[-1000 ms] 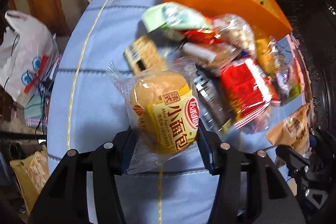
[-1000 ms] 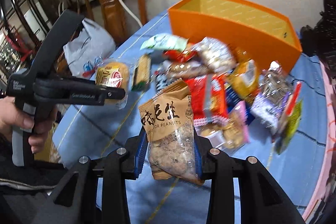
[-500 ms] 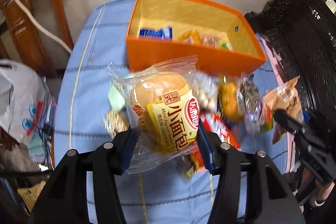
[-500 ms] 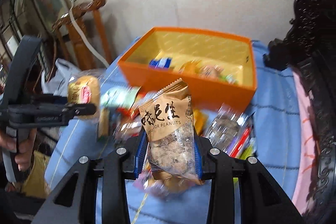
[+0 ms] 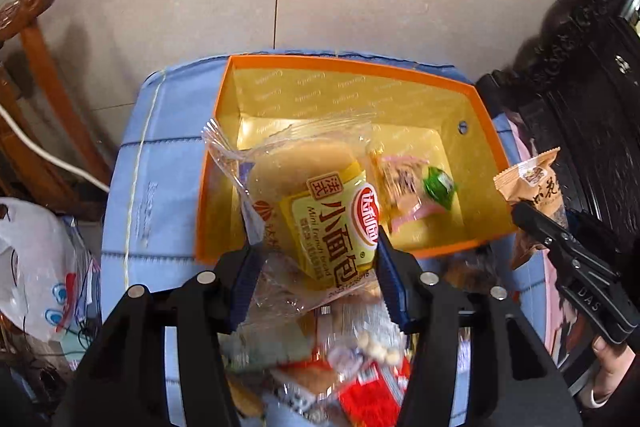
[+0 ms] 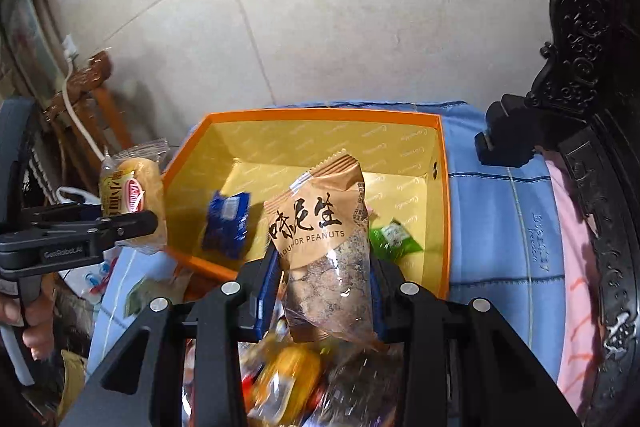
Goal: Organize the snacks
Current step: 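Drop the bread bag into the orange box with the left tool while the right tool drops the peanut bag, then grasp the cracker pack with the left tool while the right tool grasps the yellow-green bag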
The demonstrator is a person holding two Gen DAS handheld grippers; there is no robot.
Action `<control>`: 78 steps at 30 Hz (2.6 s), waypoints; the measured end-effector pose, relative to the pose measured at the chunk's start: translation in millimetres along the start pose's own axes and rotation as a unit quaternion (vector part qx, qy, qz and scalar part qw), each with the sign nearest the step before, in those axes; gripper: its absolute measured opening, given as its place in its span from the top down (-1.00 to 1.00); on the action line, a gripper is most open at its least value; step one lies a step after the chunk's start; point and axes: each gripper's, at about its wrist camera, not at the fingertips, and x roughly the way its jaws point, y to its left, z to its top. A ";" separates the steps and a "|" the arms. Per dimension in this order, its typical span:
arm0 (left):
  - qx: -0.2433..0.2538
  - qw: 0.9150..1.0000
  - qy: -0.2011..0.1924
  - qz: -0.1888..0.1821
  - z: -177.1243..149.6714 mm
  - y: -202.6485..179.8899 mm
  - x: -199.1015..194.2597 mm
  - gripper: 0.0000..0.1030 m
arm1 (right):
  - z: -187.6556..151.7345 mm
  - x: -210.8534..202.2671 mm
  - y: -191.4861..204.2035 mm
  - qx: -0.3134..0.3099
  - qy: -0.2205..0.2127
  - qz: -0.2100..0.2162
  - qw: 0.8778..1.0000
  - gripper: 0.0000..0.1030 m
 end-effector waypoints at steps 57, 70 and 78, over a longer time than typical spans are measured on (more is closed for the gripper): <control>-0.202 0.963 0.133 0.117 -172.7 121.2 73.5 0.10 | -213.6 -81.5 -42.8 0.129 0.091 -0.085 0.984 -0.78; -0.201 0.962 0.144 0.118 -212.5 125.3 52.0 0.10 | -184.0 -24.3 -61.5 0.117 0.103 -0.077 0.985 -0.51; -0.196 0.962 0.141 0.130 -215.8 126.6 51.6 0.09 | -178.1 8.5 -66.1 0.065 0.143 -0.025 0.987 -0.27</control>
